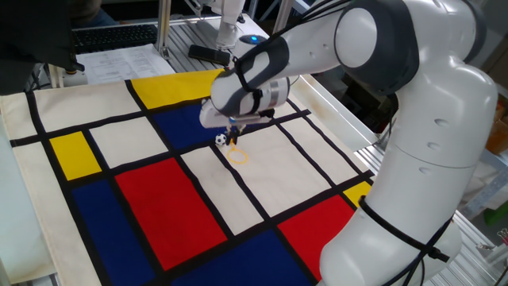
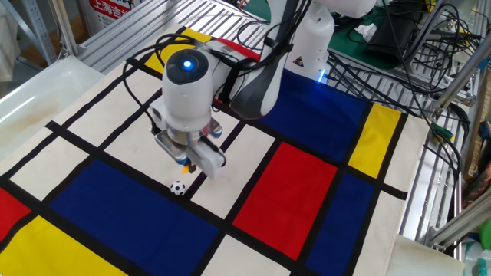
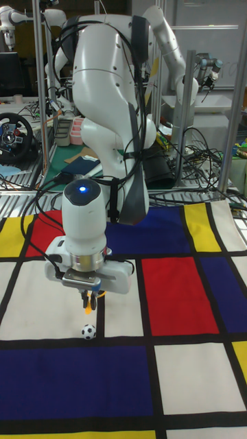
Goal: Attach the bubble ring to the ball
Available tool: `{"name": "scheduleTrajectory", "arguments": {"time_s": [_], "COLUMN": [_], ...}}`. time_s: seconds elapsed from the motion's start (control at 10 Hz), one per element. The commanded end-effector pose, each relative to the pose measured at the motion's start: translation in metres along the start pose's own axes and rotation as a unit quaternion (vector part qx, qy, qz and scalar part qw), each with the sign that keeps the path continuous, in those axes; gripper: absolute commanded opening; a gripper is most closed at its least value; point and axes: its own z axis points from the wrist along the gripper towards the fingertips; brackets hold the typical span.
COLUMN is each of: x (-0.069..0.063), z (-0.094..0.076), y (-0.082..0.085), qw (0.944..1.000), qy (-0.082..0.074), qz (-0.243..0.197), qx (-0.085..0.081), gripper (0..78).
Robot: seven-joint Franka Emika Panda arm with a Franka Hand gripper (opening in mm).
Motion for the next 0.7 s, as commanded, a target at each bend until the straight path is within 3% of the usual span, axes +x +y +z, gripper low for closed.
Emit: {"name": "scheduleTrajectory", "arguments": {"time_s": [0.1, 0.7], "x": [-0.015, -0.048], "z": [-0.013, -0.028], "y": [0.006, 0.012], "qw": [0.9998, 0.9974], "qy": [-0.003, -0.001], "qz": [0.020, 0.072], "qx": [0.000, 0.005], "gripper": [1.3, 1.3]}}
